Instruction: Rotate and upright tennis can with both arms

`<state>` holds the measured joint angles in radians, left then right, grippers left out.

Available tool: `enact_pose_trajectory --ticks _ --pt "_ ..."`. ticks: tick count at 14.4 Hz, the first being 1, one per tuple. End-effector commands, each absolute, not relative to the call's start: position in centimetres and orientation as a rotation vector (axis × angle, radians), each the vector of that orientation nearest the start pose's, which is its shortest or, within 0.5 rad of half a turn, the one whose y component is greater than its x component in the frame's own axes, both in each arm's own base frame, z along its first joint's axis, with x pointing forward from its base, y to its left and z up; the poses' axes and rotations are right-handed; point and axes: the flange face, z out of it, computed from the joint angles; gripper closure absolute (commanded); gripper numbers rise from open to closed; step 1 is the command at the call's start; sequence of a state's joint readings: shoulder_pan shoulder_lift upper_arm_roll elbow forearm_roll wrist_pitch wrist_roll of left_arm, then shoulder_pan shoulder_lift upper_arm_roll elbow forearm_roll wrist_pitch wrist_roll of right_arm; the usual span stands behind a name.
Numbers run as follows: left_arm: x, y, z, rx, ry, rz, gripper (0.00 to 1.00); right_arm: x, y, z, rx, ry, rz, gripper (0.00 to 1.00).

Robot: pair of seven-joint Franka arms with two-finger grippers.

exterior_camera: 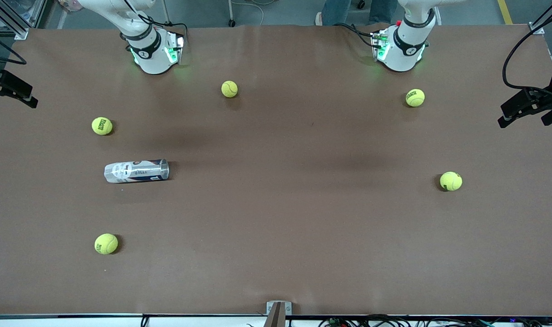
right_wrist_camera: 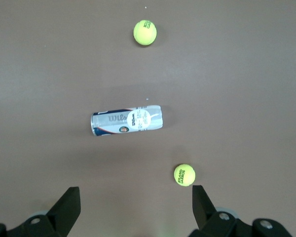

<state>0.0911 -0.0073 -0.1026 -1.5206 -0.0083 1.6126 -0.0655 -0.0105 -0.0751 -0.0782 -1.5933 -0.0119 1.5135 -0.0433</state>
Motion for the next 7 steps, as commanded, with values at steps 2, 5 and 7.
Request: enact_pose_trajectory --ticks 2,5,7 --pt "55.6 -0.7 66.2 -3.142 -0.070 -0.164 0.00 55.7 -8.2 60.4 -3.152 0.137 0.051 0.00" --pt "55.6 -0.7 66.2 -3.144 -0.072 -0.164 0.00 56.1 -10.5 59.6 -3.164 0.221 0.035 0.00" --pt "55.6 -0.7 66.1 -3.144 -0.070 -0.159 0.00 56.0 -11.7 59.0 -3.123 0.535 0.050 0.00"
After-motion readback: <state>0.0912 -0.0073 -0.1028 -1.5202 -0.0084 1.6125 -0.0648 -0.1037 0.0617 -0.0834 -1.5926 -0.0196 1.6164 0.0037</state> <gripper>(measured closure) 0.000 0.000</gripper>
